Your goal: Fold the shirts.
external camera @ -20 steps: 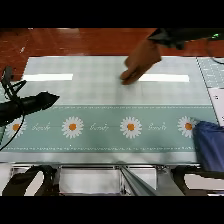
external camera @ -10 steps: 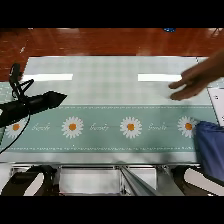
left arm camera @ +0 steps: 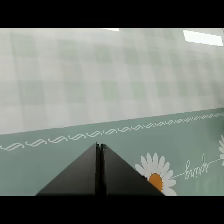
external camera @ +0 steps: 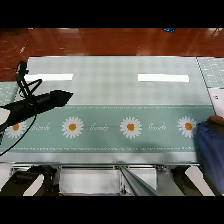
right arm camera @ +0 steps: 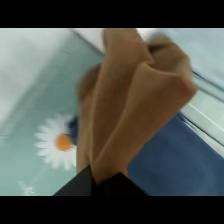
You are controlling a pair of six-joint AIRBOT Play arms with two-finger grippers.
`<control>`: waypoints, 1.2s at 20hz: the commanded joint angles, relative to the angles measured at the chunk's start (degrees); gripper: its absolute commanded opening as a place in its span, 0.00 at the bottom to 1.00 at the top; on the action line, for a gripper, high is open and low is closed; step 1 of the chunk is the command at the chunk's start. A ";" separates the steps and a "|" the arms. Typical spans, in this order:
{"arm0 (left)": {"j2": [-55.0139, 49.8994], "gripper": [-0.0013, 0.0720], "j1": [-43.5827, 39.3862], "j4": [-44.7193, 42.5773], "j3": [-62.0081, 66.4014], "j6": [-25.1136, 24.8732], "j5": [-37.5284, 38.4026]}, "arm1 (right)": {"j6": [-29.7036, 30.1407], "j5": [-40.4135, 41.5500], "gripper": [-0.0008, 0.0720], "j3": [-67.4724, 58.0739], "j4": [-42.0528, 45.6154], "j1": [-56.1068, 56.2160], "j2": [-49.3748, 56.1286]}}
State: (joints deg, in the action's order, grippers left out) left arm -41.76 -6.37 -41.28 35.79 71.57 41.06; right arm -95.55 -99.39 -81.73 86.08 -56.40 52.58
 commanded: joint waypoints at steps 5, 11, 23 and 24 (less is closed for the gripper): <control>-1.29 0.05 -0.57 -0.07 -0.02 -0.02 -0.66 | 0.37 -7.19 0.04 24.83 14.21 -10.03 -11.96; -7.41 0.05 -0.55 -0.07 -0.02 -0.11 -2.45 | 1.09 -5.11 0.59 32.96 18.71 -10.01 -13.09; -11.45 0.05 15.63 -0.26 29.51 -4.28 0.04 | 1.70 10.16 0.04 -12.57 -11.19 23.76 14.34; -12.35 0.05 14.34 -0.26 32.63 -4.28 2.69 | 1.70 15.15 0.04 -13.97 -10.71 31.06 16.13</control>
State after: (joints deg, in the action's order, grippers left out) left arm -52.53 7.77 -41.56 58.70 67.61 37.23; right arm -93.89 -95.24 -86.17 82.81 -41.58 61.78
